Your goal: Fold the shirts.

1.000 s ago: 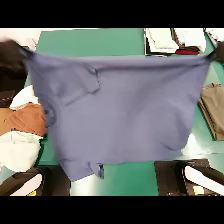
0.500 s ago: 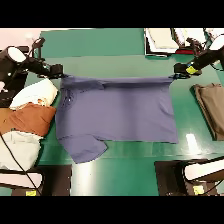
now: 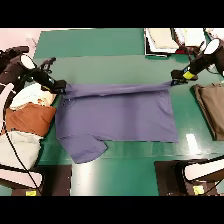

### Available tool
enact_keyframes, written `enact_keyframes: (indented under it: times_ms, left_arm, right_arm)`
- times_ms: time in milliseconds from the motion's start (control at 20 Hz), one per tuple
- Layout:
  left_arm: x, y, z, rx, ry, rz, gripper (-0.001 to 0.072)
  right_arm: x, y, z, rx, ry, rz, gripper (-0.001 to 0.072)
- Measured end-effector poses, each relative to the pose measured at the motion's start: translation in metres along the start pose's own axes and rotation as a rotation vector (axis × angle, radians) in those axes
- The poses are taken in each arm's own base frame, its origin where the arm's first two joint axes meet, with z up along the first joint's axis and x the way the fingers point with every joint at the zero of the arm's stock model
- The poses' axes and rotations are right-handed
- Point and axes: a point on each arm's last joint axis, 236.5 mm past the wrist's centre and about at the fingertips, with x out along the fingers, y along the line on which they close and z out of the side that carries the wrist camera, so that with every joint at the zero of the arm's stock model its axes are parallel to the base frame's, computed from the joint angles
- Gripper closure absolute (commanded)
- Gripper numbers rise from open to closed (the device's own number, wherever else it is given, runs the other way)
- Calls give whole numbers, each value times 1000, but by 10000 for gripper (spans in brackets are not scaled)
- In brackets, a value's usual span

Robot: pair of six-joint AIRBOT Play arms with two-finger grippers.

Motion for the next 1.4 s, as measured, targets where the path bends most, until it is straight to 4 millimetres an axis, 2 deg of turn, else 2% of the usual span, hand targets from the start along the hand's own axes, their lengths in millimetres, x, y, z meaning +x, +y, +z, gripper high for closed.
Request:
enact_keyframes:
  times_ms: [50, 100, 250, 350, 400, 450, 500, 600, 800, 950, 1100, 1250, 1300, 1400]
  left_arm:
    - [3, 2, -5, -2, 15, 6, 229]
    - [4, 4, -9, -6, 27, 9, 233]
    - [-10, -2, -11, -10, 9, 7, 233]
    - [-31, -6, -15, -2, -17, 17, 231]
    - [-42, -8, -24, 3, -21, 24, 231]
    - [-50, -10, -36, 7, -18, 29, 201]
    - [-56, -12, -54, 7, -11, 33, 204]
    - [-58, -12, -99, -13, 23, 41, 204]
    - [-36, -10, -201, -101, 117, 38, 204]
    - [-12, -12, -254, -171, 176, 8, 204]
    - [9, -19, -274, -231, 176, -43, 205]
    - [22, -37, -270, -282, 123, -139, 206]
    - [24, -44, -268, -299, 108, -172, 273]
    - [29, -47, -263, -317, 74, -198, 610]
  right_arm:
    - [4, -1, -7, 5, 5, -2, 369]
    - [8, -3, -12, 8, 6, -8, 278]
    - [12, -2, -22, 17, 1, -3, 279]
    - [5, 0, -28, 15, -6, -4, 279]
    - [-1, 3, -33, 11, -6, -2, 279]
    - [-8, 5, -39, 8, -5, -1, 279]
    - [-17, 9, -46, 3, -13, 1, 279]
    - [-33, 18, -60, -5, -39, 13, 279]
    - [-58, 29, -81, -18, -138, 13, 279]
    - [-70, 34, -91, -25, -203, 10, 279]
    - [-79, 37, -96, -31, -246, 8, 279]
    - [-84, 38, -98, -34, -263, 7, 279]
    - [-84, 39, -99, -35, -264, 7, 280]
    - [-85, 39, -101, -36, -261, 8, 279]
